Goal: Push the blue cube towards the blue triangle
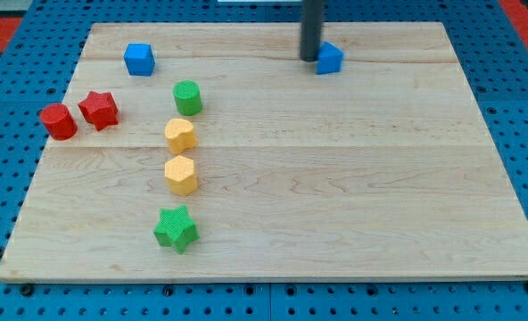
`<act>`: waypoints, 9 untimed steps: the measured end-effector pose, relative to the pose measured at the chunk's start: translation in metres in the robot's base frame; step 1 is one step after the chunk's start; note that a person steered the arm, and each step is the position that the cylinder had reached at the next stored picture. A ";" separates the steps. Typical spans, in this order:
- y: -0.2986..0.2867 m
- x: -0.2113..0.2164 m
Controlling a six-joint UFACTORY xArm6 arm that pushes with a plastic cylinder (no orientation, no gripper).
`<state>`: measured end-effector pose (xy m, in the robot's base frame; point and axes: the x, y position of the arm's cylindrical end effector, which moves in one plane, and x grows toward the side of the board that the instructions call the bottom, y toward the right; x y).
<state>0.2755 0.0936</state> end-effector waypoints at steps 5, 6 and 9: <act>-0.289 0.055; -0.327 0.021; -0.205 0.015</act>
<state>0.2905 -0.1116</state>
